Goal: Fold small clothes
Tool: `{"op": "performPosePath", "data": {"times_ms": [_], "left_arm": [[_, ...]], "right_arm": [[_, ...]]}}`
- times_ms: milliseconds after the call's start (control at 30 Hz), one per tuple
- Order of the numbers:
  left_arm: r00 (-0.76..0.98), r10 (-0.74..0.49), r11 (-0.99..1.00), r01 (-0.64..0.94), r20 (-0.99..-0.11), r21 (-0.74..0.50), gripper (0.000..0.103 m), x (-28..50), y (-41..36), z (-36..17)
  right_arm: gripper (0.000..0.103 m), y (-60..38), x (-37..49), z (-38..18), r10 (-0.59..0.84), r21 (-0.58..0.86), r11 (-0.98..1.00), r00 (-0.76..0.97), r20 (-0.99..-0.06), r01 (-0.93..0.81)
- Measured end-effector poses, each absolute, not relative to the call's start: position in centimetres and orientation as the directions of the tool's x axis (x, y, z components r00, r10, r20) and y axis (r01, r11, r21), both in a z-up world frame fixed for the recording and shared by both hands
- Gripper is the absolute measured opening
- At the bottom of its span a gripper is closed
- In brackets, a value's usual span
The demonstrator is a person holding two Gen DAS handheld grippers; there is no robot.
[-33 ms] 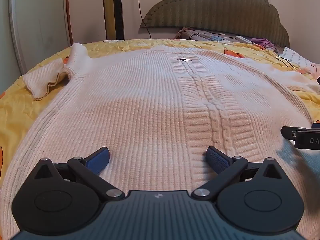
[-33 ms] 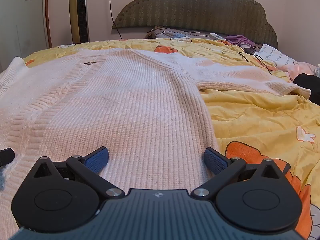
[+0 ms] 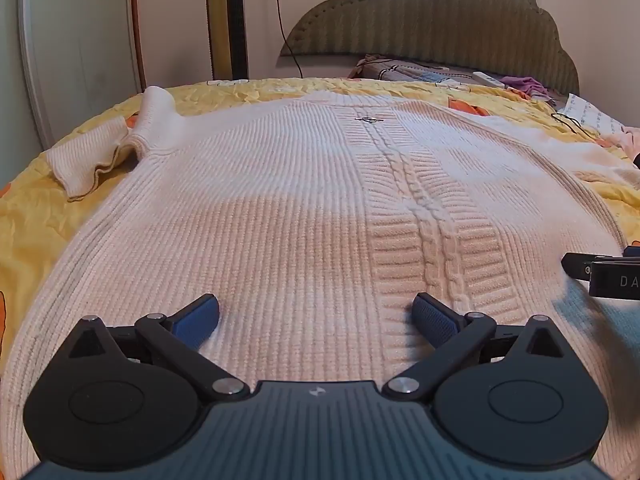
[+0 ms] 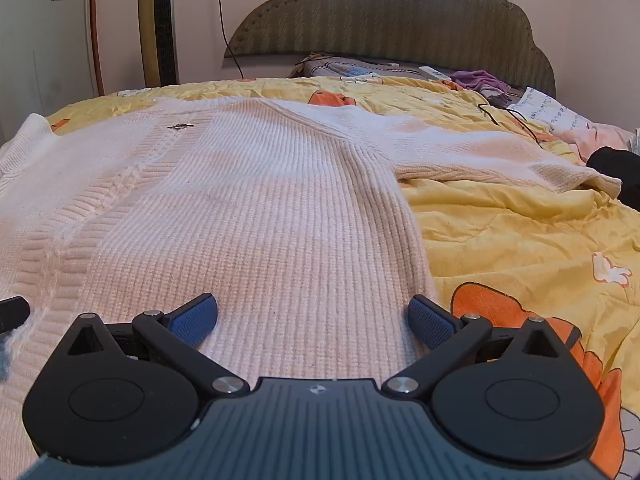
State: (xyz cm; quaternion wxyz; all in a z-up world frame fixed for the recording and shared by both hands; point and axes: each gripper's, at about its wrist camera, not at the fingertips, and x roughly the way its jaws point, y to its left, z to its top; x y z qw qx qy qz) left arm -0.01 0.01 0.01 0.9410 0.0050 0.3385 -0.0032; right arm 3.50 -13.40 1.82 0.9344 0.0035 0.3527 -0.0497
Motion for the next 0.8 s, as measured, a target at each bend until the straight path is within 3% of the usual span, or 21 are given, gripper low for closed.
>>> {"op": "performPosePath", "data": {"times_ms": [800], "left_arm": [[0.772,0.0,1.0,0.01,-0.636,0.012,0.103,-0.02,0.04,0.0]], "right_arm": [[0.103,-13.32,3.53,1.85,-0.088,-0.024,0.995,0.746,-0.66,0.096]]}}
